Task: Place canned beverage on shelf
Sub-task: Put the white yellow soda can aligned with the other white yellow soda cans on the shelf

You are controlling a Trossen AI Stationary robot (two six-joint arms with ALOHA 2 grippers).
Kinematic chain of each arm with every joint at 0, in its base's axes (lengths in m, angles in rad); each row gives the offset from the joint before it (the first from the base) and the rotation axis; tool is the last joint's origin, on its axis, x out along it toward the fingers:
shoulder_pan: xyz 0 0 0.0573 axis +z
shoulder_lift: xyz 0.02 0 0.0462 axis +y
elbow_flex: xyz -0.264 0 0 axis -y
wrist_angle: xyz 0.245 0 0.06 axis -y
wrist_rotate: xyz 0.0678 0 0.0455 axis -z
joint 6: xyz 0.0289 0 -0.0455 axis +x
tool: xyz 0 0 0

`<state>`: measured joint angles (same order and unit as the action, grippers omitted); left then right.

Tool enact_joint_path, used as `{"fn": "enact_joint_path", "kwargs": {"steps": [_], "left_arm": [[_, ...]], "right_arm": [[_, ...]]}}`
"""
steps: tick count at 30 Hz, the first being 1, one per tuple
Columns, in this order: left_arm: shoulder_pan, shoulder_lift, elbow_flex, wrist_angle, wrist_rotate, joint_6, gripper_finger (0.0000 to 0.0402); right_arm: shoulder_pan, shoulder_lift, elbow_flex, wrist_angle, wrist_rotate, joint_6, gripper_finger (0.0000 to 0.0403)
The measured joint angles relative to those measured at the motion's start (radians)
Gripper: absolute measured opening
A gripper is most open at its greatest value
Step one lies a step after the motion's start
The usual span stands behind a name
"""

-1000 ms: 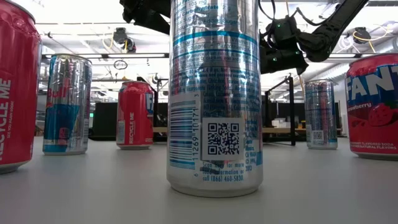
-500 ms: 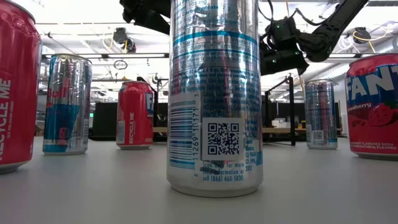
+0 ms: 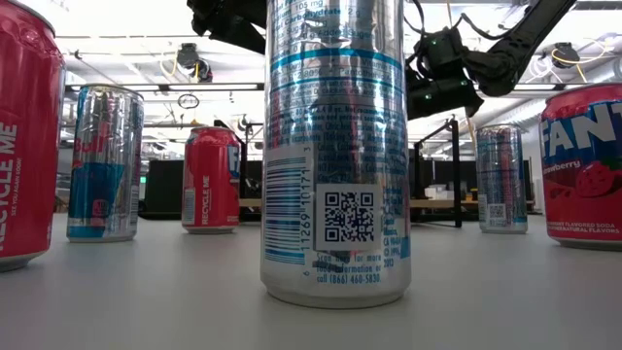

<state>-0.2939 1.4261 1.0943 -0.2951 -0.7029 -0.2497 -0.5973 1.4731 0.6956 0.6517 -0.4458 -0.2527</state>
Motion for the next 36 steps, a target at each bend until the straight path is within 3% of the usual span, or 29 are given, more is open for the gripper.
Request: {"fn": "enact_joint_path", "kwargs": {"steps": [12,25,36], "left_arm": [[-0.001,0.000,0.000,0.000,0.000,-0.005,0.0364],[-0.001,0.000,0.000,0.000,0.031,-0.006,0.0364],[-0.001,0.000,0.000,0.001,0.038,-0.006,0.0364]], "right_arm": [[-0.018,0.000,0.000,-0.007,-0.002,0.002,0.0282],[-0.017,-0.002,0.000,0.002,-0.004,0.012,0.0284],[-0.014,-0.148,-0.001,-0.046,-0.030,0.062,0.0284]]}}
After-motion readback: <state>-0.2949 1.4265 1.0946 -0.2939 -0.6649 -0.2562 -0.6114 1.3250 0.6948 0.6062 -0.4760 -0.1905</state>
